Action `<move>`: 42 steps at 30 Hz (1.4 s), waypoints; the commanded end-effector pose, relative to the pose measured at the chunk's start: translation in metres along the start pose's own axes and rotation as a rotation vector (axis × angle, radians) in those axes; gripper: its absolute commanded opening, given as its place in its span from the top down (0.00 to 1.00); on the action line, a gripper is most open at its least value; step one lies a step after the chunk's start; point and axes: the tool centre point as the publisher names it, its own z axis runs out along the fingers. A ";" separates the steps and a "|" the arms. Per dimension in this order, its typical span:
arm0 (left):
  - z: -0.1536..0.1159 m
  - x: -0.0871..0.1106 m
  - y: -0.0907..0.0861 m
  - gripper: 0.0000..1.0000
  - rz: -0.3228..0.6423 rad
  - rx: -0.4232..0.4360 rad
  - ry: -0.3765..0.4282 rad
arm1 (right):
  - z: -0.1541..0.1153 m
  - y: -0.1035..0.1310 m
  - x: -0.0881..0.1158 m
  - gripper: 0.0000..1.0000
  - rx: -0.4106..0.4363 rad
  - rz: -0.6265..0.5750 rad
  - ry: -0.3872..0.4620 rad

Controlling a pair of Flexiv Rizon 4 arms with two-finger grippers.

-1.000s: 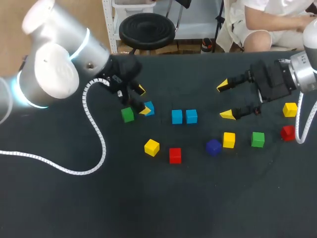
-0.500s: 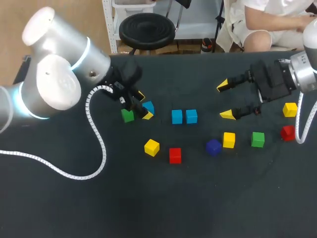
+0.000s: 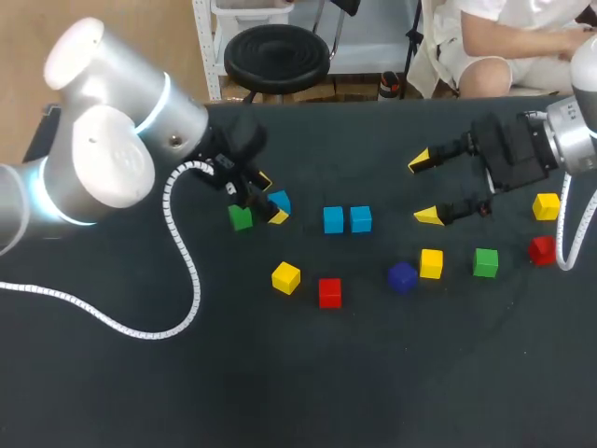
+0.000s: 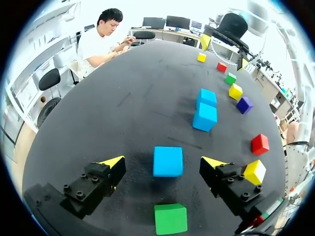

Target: Place the blue cubes, place green cubes on the blue cubes, place the yellow cubes on the green cubes, then place the red cubes on the yellow cubes, and place purple cube on the red cubes.

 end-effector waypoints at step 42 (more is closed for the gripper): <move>-0.032 -0.012 -0.013 1.00 0.205 0.076 0.015 | 0.000 0.001 0.000 0.00 0.002 -0.001 -0.001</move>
